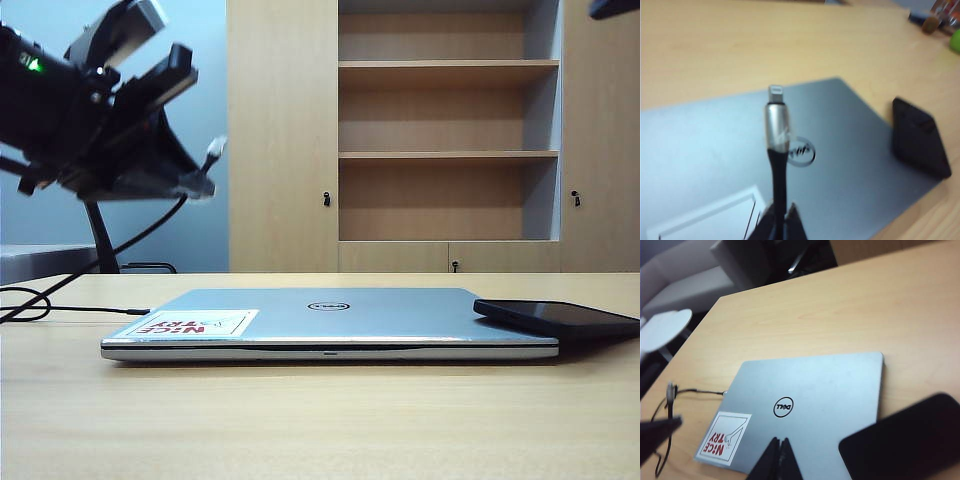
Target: Pick up the charging cable and the phone, plug the charging cable into the charging port on the phone, and finally place them back on the table.
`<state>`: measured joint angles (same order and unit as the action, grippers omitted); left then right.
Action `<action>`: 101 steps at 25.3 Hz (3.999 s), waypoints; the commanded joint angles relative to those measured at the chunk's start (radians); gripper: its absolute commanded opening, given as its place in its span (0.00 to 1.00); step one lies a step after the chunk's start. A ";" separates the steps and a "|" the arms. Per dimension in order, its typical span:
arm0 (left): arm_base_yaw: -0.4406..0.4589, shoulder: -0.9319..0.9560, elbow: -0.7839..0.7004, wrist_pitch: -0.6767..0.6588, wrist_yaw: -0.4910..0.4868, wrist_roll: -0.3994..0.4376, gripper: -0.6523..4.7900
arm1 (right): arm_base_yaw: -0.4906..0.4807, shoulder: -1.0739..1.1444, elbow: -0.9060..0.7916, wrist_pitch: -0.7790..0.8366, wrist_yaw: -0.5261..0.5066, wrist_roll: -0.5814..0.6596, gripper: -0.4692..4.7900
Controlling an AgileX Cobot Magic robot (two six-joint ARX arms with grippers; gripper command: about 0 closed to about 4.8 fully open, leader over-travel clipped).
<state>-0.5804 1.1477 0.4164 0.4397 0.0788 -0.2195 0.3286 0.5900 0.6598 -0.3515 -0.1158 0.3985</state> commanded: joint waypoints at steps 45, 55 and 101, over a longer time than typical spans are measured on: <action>-0.099 -0.003 0.002 -0.125 0.011 0.092 0.11 | -0.407 0.448 -0.269 0.304 -0.448 0.349 0.90; -0.099 -0.003 0.002 -0.125 0.011 0.092 0.11 | -0.407 0.642 -0.269 0.511 -0.470 0.414 0.89; -0.099 -0.003 0.002 -0.124 0.011 0.089 0.11 | -0.401 0.965 -0.269 0.828 -0.533 0.447 0.88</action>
<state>-0.6777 1.1481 0.4156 0.3088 0.0864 -0.1307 -0.0734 1.5333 0.4053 0.5591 -0.6632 0.8433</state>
